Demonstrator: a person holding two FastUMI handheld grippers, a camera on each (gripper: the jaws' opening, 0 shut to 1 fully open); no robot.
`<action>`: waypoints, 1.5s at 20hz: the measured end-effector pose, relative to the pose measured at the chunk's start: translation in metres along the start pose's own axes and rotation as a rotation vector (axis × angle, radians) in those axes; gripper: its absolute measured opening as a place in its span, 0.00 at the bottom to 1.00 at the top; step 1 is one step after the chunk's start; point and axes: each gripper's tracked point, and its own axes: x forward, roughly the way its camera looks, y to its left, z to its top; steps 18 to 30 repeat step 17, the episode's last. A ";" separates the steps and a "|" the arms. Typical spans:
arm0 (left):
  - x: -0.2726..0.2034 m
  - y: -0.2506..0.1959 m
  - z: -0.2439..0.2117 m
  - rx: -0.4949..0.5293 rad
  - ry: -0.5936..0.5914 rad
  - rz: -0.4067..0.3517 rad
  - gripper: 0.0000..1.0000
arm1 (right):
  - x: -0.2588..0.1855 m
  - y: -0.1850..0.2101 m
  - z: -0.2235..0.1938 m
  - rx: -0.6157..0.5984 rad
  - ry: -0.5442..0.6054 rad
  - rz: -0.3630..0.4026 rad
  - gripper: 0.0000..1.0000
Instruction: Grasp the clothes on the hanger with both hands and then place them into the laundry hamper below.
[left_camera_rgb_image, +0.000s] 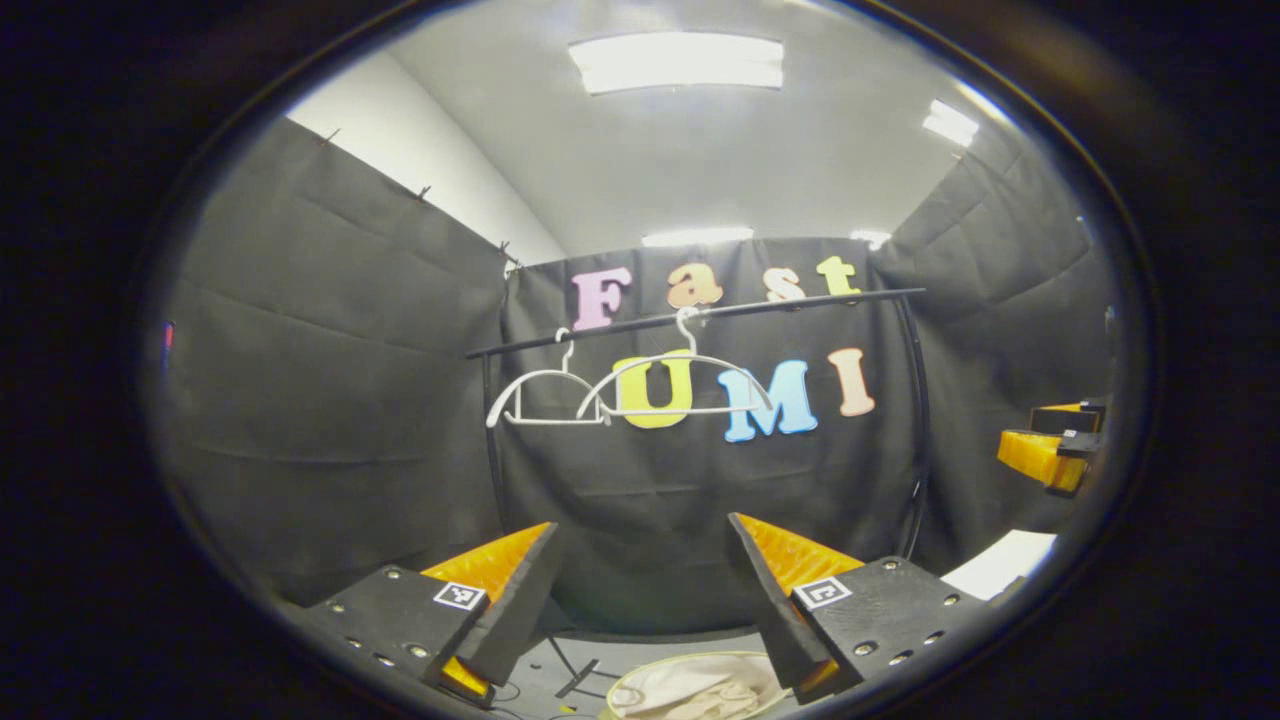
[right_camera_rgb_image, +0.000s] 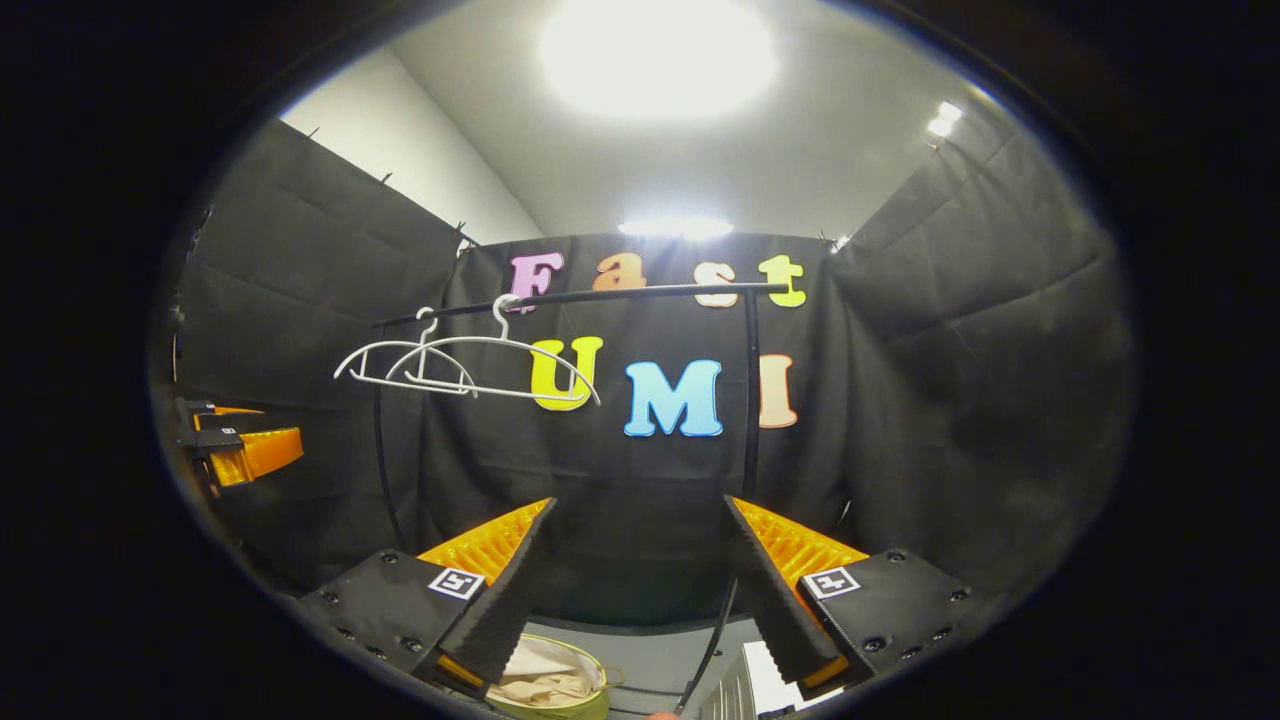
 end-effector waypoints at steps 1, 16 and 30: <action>0.000 -0.001 0.001 -0.001 -0.001 -0.002 0.95 | -0.001 -0.001 0.002 -0.002 -0.006 -0.004 0.96; 0.000 0.007 0.011 0.008 -0.033 0.009 0.96 | 0.009 -0.001 0.011 0.009 -0.026 -0.026 0.99; 0.000 0.008 0.012 0.011 -0.035 0.011 0.95 | 0.011 -0.003 0.012 0.006 -0.031 -0.031 0.96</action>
